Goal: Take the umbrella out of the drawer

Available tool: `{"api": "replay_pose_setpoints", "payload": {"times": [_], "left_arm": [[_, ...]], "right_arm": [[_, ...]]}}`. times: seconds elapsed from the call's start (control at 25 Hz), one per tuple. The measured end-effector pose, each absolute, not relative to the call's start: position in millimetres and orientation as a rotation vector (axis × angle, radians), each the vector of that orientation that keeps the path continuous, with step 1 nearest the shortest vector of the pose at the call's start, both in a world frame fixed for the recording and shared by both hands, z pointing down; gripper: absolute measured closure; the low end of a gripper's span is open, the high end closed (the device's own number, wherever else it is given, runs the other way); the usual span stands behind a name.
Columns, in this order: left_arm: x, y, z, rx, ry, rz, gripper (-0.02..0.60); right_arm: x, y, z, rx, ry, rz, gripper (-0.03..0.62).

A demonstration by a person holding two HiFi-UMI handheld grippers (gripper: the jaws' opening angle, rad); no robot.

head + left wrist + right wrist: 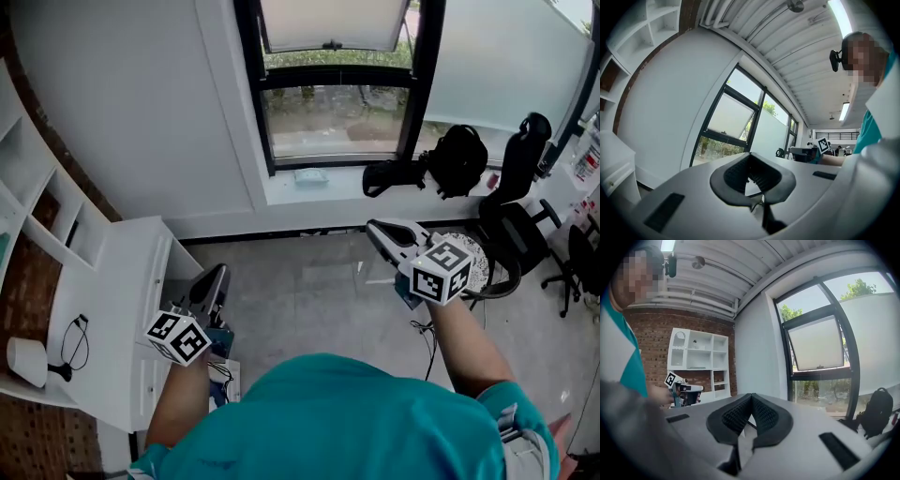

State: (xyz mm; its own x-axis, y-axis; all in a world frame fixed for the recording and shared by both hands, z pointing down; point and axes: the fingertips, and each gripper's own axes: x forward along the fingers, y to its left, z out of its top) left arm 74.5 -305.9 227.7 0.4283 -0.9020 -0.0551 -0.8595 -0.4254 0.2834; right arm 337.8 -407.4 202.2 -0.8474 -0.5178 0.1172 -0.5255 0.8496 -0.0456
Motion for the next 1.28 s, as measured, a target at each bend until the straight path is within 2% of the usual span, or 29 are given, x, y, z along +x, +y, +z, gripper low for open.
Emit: {"api": "replay_pose_setpoints", "payload": {"times": [0.2, 0.52, 0.84, 1.0, 1.28], "left_arm": [[71, -317, 228, 2.488, -1.535, -0.26, 0.569], [11, -307, 226, 2.508, -1.566, -0.23, 0.569], [-47, -273, 249, 2.347, -1.734, -0.295, 0.569], [-84, -237, 269, 2.214, -1.865, -0.336, 0.569], [-173, -129, 322, 1.865, -2.152, -0.413, 0.569]], "right_arm": [[325, -419, 209, 0.818, -2.937, 0.132, 0.572], [261, -412, 216, 0.795, -2.923, 0.151, 0.572], [183, -412, 208, 0.54, -2.893, 0.035, 0.572], [120, -408, 211, 0.336, -2.863, -0.034, 0.571], [-46, -346, 253, -0.214, -2.687, -0.29, 0.569]]}}
